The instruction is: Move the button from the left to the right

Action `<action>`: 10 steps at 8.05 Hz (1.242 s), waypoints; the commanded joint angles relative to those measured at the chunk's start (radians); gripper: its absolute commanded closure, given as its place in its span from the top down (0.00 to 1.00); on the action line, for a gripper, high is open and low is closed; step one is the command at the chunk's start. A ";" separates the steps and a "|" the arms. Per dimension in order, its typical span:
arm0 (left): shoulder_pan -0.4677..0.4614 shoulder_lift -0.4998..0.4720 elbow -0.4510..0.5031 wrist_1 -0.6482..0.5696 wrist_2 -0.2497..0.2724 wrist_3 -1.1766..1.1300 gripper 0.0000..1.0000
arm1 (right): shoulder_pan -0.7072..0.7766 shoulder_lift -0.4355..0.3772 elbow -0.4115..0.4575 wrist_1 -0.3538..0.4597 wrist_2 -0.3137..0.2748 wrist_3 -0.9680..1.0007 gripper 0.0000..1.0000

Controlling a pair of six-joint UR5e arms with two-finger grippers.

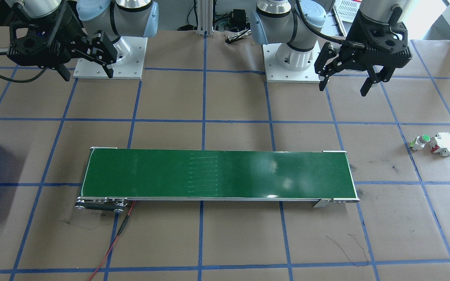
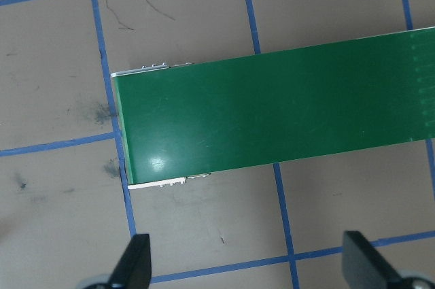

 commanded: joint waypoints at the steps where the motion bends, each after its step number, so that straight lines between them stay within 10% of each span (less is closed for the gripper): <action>1: 0.005 0.004 0.000 -0.001 0.000 0.013 1.00 | 0.000 0.000 0.000 0.000 0.000 0.000 1.00; 4: 0.081 -0.022 -0.019 -0.021 0.008 0.071 1.00 | 0.000 0.000 0.000 -0.001 0.000 0.000 1.00; 10: 0.601 -0.243 -0.057 0.083 0.043 0.498 1.00 | 0.000 0.000 0.000 -0.001 0.000 0.000 1.00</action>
